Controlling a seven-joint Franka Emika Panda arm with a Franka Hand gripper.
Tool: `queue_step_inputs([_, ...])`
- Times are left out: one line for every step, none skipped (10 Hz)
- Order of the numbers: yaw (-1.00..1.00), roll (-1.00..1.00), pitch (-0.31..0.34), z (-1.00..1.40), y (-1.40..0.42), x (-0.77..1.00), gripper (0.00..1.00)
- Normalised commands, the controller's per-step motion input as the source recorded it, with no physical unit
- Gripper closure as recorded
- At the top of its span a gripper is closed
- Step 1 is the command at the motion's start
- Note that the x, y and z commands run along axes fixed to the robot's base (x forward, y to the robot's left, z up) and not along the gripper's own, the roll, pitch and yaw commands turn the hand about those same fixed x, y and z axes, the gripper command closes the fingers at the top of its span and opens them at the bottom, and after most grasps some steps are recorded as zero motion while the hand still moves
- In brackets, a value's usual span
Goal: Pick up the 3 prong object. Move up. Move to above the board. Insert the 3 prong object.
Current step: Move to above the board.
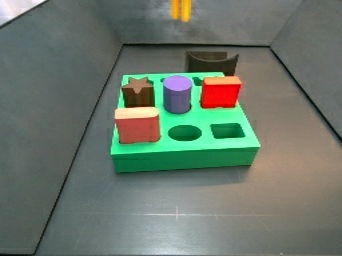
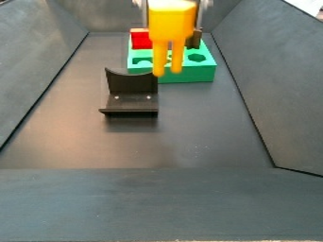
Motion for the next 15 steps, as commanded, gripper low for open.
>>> queue_step_inputs([-0.04, 0.01, 0.105, 1.0, 0.15, 0.12, 1.0])
queue_step_inputs([-0.03, 0.01, 0.097, 0.88, 0.12, 0.09, 1.0])
queue_step_inputs([-0.03, 0.01, 0.098, 0.66, 0.07, 0.05, 1.0])
queue_step_inputs([-0.02, 0.01, 0.097, 0.56, 0.05, 0.04, 1.0])
queue_step_inputs([-0.02, 0.02, 0.095, 0.34, 0.03, 0.02, 1.0])
queue_step_inputs([-0.01, 0.02, 0.097, 0.19, 0.03, 0.02, 1.0])
queue_step_inputs([-0.28, 0.21, 0.336, 0.14, -1.0, -0.13, 1.0])
queue_step_inputs([-0.27, 0.22, 0.322, 0.14, -1.0, -0.13, 1.0])
queue_step_inputs([-0.14, 0.21, 0.201, 0.14, -1.0, -0.13, 1.0])
queue_step_inputs([-0.09, 0.14, 0.136, 0.14, -1.0, -0.13, 1.0])
queue_step_inputs([-0.03, 0.06, 0.032, 0.14, -1.0, -0.13, 1.0])
queue_step_inputs([-0.01, 0.04, 0.014, 0.14, -1.0, -0.14, 1.0])
queue_step_inputs([0.0, 0.04, 0.008, 0.15, -1.0, -0.14, 1.0])
queue_step_inputs([0.0, 0.03, 0.013, 0.15, -1.0, -0.14, 1.0])
queue_step_inputs([0.0, 0.02, 0.012, 0.15, -1.0, -0.14, 1.0])
